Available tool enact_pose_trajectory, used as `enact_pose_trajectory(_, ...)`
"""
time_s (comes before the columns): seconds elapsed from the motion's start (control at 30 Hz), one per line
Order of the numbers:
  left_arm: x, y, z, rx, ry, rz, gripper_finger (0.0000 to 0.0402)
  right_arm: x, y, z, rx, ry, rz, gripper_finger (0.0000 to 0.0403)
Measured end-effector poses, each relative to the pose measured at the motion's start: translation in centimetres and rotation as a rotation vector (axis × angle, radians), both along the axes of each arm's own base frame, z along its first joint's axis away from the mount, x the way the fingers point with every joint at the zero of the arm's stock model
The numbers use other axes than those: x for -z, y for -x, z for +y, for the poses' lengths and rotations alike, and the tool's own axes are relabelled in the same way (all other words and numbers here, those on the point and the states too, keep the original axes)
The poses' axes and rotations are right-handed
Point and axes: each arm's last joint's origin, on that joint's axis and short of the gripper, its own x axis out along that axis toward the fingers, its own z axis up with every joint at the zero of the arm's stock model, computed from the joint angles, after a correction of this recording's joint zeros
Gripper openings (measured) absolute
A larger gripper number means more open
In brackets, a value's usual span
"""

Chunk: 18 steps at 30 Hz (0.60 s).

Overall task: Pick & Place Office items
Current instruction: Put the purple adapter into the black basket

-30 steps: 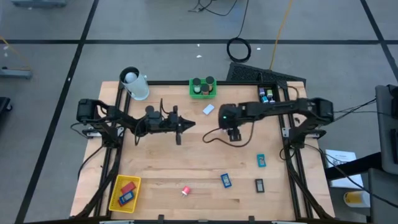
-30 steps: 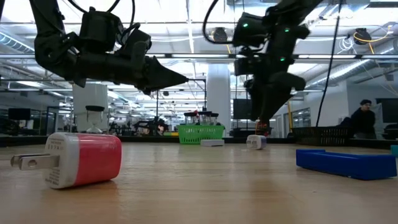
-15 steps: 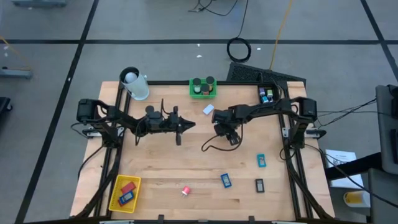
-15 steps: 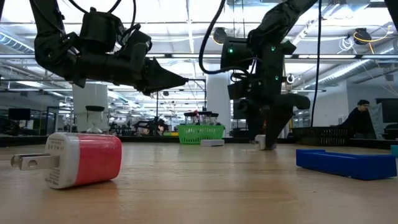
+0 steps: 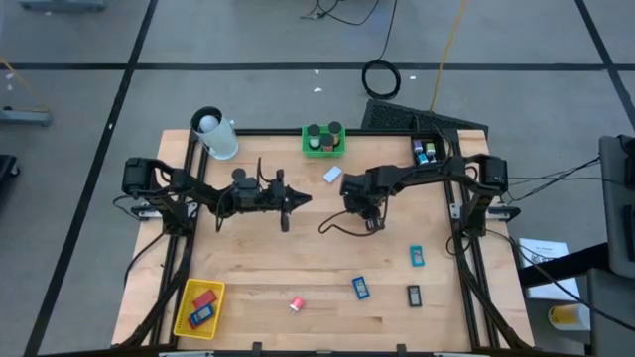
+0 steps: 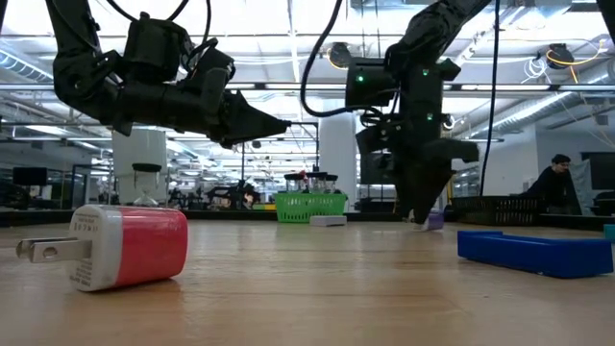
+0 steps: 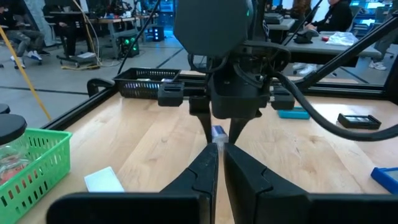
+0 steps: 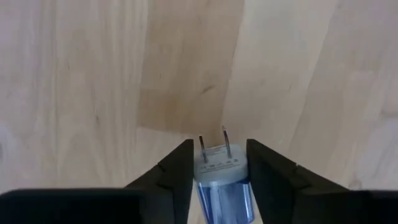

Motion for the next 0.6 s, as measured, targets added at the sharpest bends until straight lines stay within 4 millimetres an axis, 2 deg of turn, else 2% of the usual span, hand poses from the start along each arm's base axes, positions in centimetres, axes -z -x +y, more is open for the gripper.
enact_pose_trajectory(0.17,0.1,0.0,0.0,0.006,0.004,0.010,0.0031,-0.7,0.5,-0.3,0.094,0.141,0.029,0.0211)
enact_pose_trajectory(0.3,0.2,0.0,-0.1,0.007,0.008,0.020,0.0031,-1.6,1.4,-0.3,0.128,0.149,0.067,0.0257)
enact_pose_trajectory(0.43,0.2,0.0,-0.1,0.009,0.006,0.022,0.0031,-1.7,1.5,-0.6,0.137,0.101,0.005,0.0268)
enact_pose_trajectory(0.6,0.2,0.0,-0.1,0.010,0.010,0.021,0.0031,-0.9,1.2,-1.3,0.238,0.016,-0.064,0.0249)
